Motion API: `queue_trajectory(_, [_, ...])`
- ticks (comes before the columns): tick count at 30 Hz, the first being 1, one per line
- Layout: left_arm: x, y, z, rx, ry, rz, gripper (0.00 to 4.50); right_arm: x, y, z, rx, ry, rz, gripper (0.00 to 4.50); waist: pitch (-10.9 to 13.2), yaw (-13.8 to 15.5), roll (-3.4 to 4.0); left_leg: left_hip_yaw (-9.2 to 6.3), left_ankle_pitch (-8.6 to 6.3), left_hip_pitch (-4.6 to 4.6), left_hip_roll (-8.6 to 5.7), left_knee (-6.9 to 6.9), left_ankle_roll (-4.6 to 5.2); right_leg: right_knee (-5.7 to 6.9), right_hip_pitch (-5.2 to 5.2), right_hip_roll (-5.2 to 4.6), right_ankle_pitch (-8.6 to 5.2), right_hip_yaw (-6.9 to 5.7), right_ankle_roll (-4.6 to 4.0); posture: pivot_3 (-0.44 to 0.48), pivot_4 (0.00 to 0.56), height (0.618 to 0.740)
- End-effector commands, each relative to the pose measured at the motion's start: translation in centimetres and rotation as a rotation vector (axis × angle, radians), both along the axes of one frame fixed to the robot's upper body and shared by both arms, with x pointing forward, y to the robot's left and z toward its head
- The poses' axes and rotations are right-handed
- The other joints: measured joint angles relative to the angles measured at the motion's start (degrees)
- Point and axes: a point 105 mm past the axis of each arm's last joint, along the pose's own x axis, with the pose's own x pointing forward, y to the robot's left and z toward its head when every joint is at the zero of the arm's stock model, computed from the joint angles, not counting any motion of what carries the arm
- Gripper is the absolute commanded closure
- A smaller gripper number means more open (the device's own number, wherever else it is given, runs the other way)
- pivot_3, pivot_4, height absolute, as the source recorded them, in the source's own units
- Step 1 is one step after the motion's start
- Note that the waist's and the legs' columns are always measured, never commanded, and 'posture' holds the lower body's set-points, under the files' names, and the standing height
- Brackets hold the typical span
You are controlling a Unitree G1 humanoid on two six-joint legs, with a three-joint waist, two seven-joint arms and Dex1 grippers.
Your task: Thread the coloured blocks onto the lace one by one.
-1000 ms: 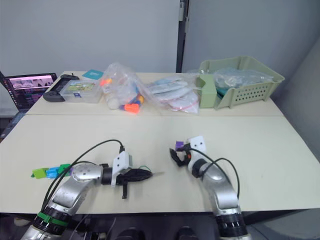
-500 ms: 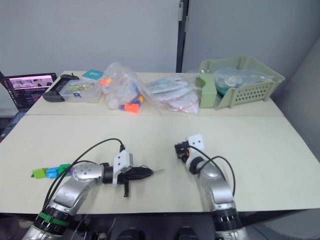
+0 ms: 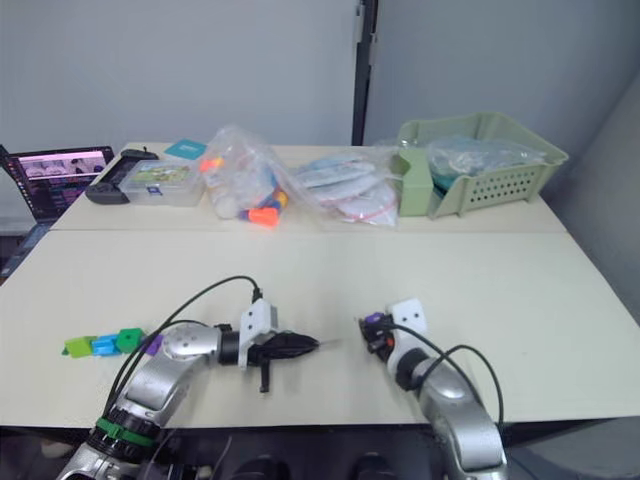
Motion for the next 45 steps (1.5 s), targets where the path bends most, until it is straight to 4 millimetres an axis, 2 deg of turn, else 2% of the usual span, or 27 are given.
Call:
queue_trajectory(1, [0.0,-0.5,0.7,-0.009,-0.026,-0.042,4.50,-0.6,0.1,0.9,0.042,-0.012,-0.011,2.21,0.00,0.04,0.00,0.00,0.00,0.00,0.00,0.00,0.00,0.00,0.00,0.00,0.00,0.00,0.00,0.000,0.150,0.740])
queue_trajectory(6, [0.1,-0.7,0.7,-0.007,-0.025,-0.058,4.50,-0.5,-0.6,3.4,0.107,-0.060,-0.001,0.52,0.00,0.12,0.00,-0.01,0.00,-0.01,-0.01,0.03,0.00,-0.01,0.01,-0.01,0.00,0.00,0.00,0.000,0.150,0.740])
queue_trajectory(8, [0.2,-0.7,0.7,-0.008,-0.025,-0.059,4.50,-0.4,-1.2,4.6,0.126,-0.076,0.018,0.06,0.00,0.06,0.00,0.00,0.00,-0.02,-0.01,0.02,0.00,-0.02,0.01,-0.01,0.00,0.00,0.00,0.000,0.150,0.740])
queue_trajectory(12, [0.4,-0.8,0.7,-0.017,-0.034,-0.050,4.50,-0.4,-1.4,7.4,0.120,-0.091,0.174,0.06,0.00,0.02,0.00,-0.02,0.00,-0.01,0.00,0.02,0.00,-0.02,0.01,0.01,0.00,-0.01,0.00,0.000,0.150,0.740])
queue_trajectory(15, [0.5,-1.0,0.7,-0.026,-0.044,-0.035,4.50,-0.5,-1.3,9.0,0.026,-0.078,0.387,0.06,0.01,0.02,0.00,0.01,0.00,-0.01,-0.03,0.02,0.00,-0.05,0.02,-0.02,0.00,0.01,0.00,0.000,0.150,0.740])
queue_trajectory(18, [0.5,-1.2,0.7,-0.034,-0.052,-0.025,4.50,-1.6,-1.1,8.7,-0.213,-0.056,0.662,0.06,0.01,0.19,0.00,-0.02,0.00,-0.01,-0.06,0.00,0.01,-0.09,0.07,-0.02,0.00,-0.02,0.01,0.000,0.150,0.740])
queue_trajectory(20, [0.5,-1.4,0.8,-0.041,-0.058,-0.018,4.50,-2.8,-1.6,7.4,-0.478,-0.037,0.895,0.06,0.01,0.14,0.01,-0.04,-0.01,-0.02,-0.02,-0.01,0.02,-0.19,0.10,0.01,0.00,-0.07,0.01,0.000,0.150,0.740])
queue_trajectory(22, [0.4,-1.5,0.8,-0.046,-0.062,-0.014,4.50,-3.0,-2.3,6.7,-0.608,-0.021,1.027,0.06,0.02,0.05,-0.01,0.00,-0.02,-0.02,-0.01,-0.01,0.04,-0.24,0.10,0.01,-0.01,-0.05,0.03,0.000,0.150,0.740])
queue_trajectory(26, [0.3,-1.6,0.6,-0.041,-0.064,-0.006,4.50,-1.3,-2.8,6.0,-0.779,-0.049,1.159,0.06,0.02,-0.42,-0.01,0.04,-0.02,0.01,0.00,0.01,0.04,-0.18,0.06,0.03,0.00,0.00,0.02,0.000,0.150,0.740])
queue_trajectory(32, [0.1,-1.8,0.6,-0.036,-0.070,0.005,4.50,2.0,-2.5,5.3,-0.923,-0.089,1.259,0.06,0.02,-0.10,-0.01,0.05,-0.02,0.03,-0.01,0.02,0.04,-0.15,0.06,0.01,0.01,0.02,0.02,0.000,0.150,0.740])
queue_trajectory(39, [0.0,-1.7,0.7,-0.030,-0.077,0.025,4.50,3.2,-2.0,4.3,-0.954,-0.073,1.332,0.06,0.02,0.39,-0.01,0.05,-0.02,0.01,-0.06,0.05,0.03,-0.11,0.06,-0.09,0.03,0.01,0.02,0.000,0.150,0.740])
queue_trajectory(42, [0.0,-1.6,0.7,-0.028,-0.078,0.030,4.50,3.4,-2.0,4.0,-0.956,-0.052,1.339,0.86,0.02,0.26,-0.01,0.05,-0.02,0.03,-0.06,0.04,0.03,-0.07,0.05,-0.09,0.03,0.01,0.01,0.000,0.150,0.740])
queue_trajectory(45, [0.0,-1.6,0.7,-0.026,-0.078,0.033,4.50,3.4,-2.2,3.7,-0.949,-0.032,1.327,1.89,0.02,0.17,0.00,0.04,-0.02,0.04,-0.05,0.04,0.03,-0.04,0.04,-0.09,0.04,0.01,0.00,0.000,0.150,0.740])
